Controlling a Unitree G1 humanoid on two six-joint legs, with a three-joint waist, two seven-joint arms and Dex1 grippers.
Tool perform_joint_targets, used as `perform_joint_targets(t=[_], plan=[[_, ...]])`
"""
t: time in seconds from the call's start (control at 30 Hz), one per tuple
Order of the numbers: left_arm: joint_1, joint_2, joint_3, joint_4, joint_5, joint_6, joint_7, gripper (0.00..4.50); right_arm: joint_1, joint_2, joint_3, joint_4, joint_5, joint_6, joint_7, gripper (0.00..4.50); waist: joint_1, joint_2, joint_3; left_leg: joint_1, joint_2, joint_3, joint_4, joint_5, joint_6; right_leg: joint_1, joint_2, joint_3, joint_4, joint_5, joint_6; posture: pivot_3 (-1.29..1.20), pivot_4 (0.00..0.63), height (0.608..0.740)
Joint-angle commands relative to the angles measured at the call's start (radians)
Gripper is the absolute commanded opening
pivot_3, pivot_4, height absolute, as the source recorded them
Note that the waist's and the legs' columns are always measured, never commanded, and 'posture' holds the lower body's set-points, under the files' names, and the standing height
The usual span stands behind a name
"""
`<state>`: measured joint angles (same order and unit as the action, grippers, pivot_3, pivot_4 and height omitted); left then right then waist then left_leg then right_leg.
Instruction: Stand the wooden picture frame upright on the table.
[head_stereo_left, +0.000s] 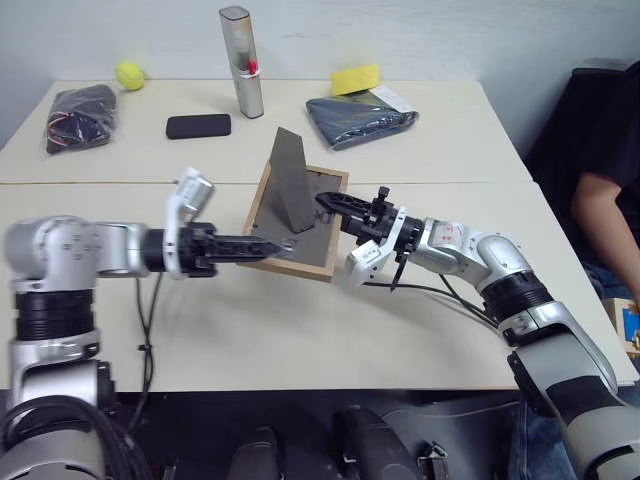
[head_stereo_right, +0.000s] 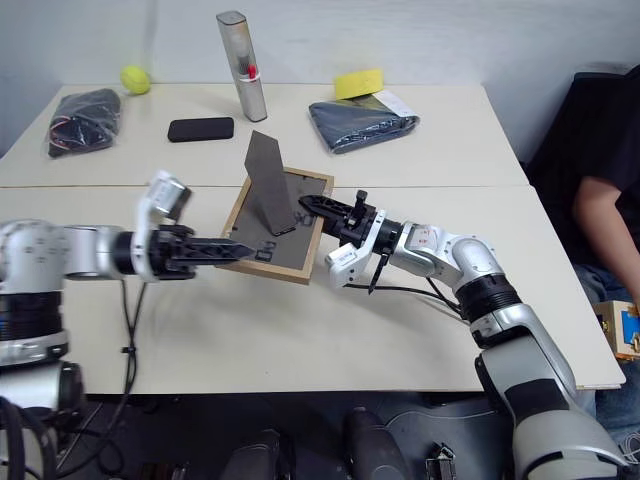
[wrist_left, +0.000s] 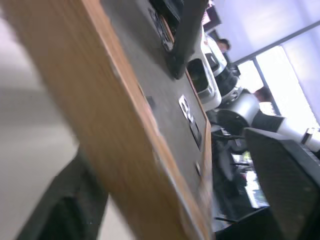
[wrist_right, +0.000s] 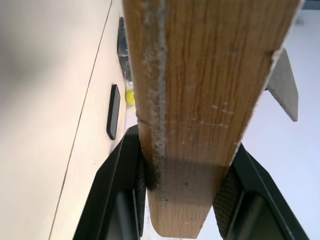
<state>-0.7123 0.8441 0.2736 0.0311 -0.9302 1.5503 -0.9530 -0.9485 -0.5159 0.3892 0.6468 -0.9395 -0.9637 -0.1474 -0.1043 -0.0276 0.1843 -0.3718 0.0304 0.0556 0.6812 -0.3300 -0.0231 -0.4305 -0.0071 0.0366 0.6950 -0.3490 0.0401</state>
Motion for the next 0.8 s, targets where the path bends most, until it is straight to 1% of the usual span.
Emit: perform_joint_targets(t=[0.03, 0.1, 0.13, 0.17, 0.2, 0.23, 0.27, 0.3, 0.33, 0.37, 0.43, 0.5, 0.53, 0.63, 0.7, 0.8], plan=[[0.125, 0.114, 0.138, -0.136, -0.037, -0.082, -0.063, 4.5, -0.021, -0.025, -0.023, 0.035, 0.154, -0.021, 0.095, 1.24, -0.006, 0.0, 0.0, 0.001, 0.0, 0.0, -0.001, 0.0, 0.0, 0.0, 0.0, 0.001, 0.0, 0.0, 0.0, 0.0, 0.15, 0.74], [0.211, 0.136, 0.231, -0.197, -0.088, -0.069, -0.075, 4.5, -0.003, -0.017, -0.035, 0.068, 0.329, -0.012, 0.244, 1.24, -0.005, 0.0, 0.0, 0.001, 0.0, -0.001, -0.001, 0.0, 0.0, 0.001, 0.0, 0.0, -0.001, 0.0, 0.0, 0.0, 0.15, 0.74], [0.272, 0.135, 0.276, -0.248, -0.117, -0.066, -0.081, 4.5, 0.015, -0.011, -0.043, 0.071, 0.446, 0.023, 0.359, 1.24, -0.005, 0.0, 0.0, 0.002, 0.0, -0.001, -0.001, 0.0, 0.0, 0.002, -0.001, 0.0, -0.001, 0.0, 0.0, 0.0, 0.15, 0.74], [0.326, 0.123, 0.306, -0.302, -0.142, -0.071, -0.08, 4.5, 0.043, -0.002, -0.045, 0.055, 0.581, 0.09, 0.508, 1.24, -0.004, -0.001, 0.001, 0.002, 0.0, -0.001, 0.0, 0.0, 0.0, 0.003, -0.001, 0.0, -0.001, 0.0, 0.0, 0.0, 0.15, 0.74], [0.382, 0.105, 0.318, -0.356, -0.151, -0.092, -0.076, 4.5, 0.08, 0.015, -0.065, 0.007, 0.736, 0.2, 0.645, 1.24, -0.003, -0.001, 0.001, 0.002, 0.0, -0.002, 0.0, 0.0, 0.001, 0.003, -0.001, -0.001, -0.001, 0.0, 0.0, 0.0, 0.15, 0.74], [0.425, 0.083, 0.319, -0.402, -0.144, -0.126, -0.056, 4.5, 0.127, 0.041, -0.102, -0.102, 0.962, 0.434, 0.803, 1.24, -0.001, -0.001, 0.0, 0.002, 0.0, -0.003, 0.0, 0.0, 0.001, 0.004, -0.001, -0.001, -0.001, 0.0, 0.0, 0.0, 0.15, 0.74], [0.451, 0.066, 0.313, -0.428, -0.131, -0.158, -0.035, 4.5, 0.164, 0.054, -0.131, -0.213, 1.156, 0.653, 0.92, 1.24, 0.005, 0.0, 0.001, 0.002, 0.0, -0.004, 0.0, -0.001, 0.001, 0.005, -0.001, -0.002, -0.002, 0.0, 0.0, 0.0, 0.15, 0.74], [0.472, 0.051, 0.298, -0.443, -0.102, -0.205, -0.015, 4.5, 0.189, 0.052, -0.164, -0.327, 1.345, 0.899, 1.001, 1.24, 0.011, 0.0, 0.001, 0.002, 0.0, -0.006, 0.001, -0.001, 0.001, 0.006, -0.001, -0.003, -0.001, 0.0, 0.0, 0.0, 0.15, 0.74], [0.485, 0.041, 0.288, -0.448, -0.085, -0.237, 0.0, 4.5, 0.202, 0.04, -0.19, -0.414, 1.486, 1.115, 1.049, 1.24, 0.021, 0.0, 0.001, 0.001, 0.001, -0.006, 0.001, -0.001, 0.001, 0.006, -0.001, -0.004, 0.0, 0.0, 0.0, 0.0, 0.15, 0.74], [0.494, 0.037, 0.283, -0.449, -0.082, -0.255, 0.006, 4.5, 0.209, 0.021, -0.206, -0.47, 1.576, 1.28, 1.076, 1.24, 0.026, 0.0, 0.001, 0.0, 0.0, -0.007, 0.002, -0.001, 0.002, 0.005, -0.002, -0.005, 0.0, 0.0, 0.0, 0.0, 0.15, 0.74], [0.504, 0.038, 0.281, -0.448, -0.097, -0.276, 0.008, 4.5, 0.215, -0.004, -0.229, -0.535, 1.668, 1.492, 1.095, 1.24, 0.032, 0.0, 0.001, 0.0, 0.0, -0.008, 0.002, -0.002, 0.003, 0.005, -0.002, -0.005, -0.001, 0.0, 0.0, 0.0, 0.15, 0.74], [0.509, 0.041, 0.281, -0.447, -0.114, -0.293, 0.008, 4.5, 0.22, -0.017, -0.243, -0.567, 1.712, 1.621, 1.098, 1.24, 0.034, 0.0, 0.001, 0.0, 0.0, -0.009, 0.001, -0.004, 0.007, 0.005, -0.002, -0.006, -0.003, 0.0, 0.0, 0.0, 0.15, 0.74], [0.509, 0.043, 0.28, -0.447, -0.112, -0.309, 0.008, 4.5, 0.227, -0.013, -0.237, -0.556, 1.697, 1.657, 1.085, 1.24, 0.033, 0.0, 0.001, 0.0, 0.0, -0.009, 0.001, -0.004, 0.007, 0.005, -0.002, -0.006, -0.004, 0.0, 0.0, 0.0, 0.15, 0.74], [0.504, 0.061, 0.283, -0.432, -0.116, -0.334, 0.003, 4.5, 0.241, 0.011, -0.227, -0.51, 1.667, 1.736, 1.064, 1.24, 0.034, 0.0, 0.001, 0.0, 0.0, -0.009, 0.0, -0.004, 0.008, 0.005, -0.002, -0.006, -0.005, 0.0, 0.0, 0.0, 0.15, 0.74], [0.506, 0.073, 0.283, -0.424, -0.116, -0.35, -0.004, 4.5, 0.251, 0.013, -0.212, -0.51, 1.641, 1.744, 1.082, 1.24, 0.034, 0.0, 0.001, 0.0, 0.0, -0.009, 0.0, -0.005, 0.008, 0.005, -0.002, -0.006, -0.005, 0.0, 0.0, 0.0, 0.15, 0.74], [0.507, 0.093, 0.281, -0.408, -0.115, -0.371, -0.014, 4.5, 0.28, -0.001, -0.171, -0.54, 1.581, 1.705, 1.142, 1.24, 0.03, 0.0, 0.001, -0.001, -0.001, -0.009, -0.001, -0.005, 0.008, 0.004, -0.002, -0.006, -0.005, 0.0, 0.0, 0.0, 0.15, 0.74]])
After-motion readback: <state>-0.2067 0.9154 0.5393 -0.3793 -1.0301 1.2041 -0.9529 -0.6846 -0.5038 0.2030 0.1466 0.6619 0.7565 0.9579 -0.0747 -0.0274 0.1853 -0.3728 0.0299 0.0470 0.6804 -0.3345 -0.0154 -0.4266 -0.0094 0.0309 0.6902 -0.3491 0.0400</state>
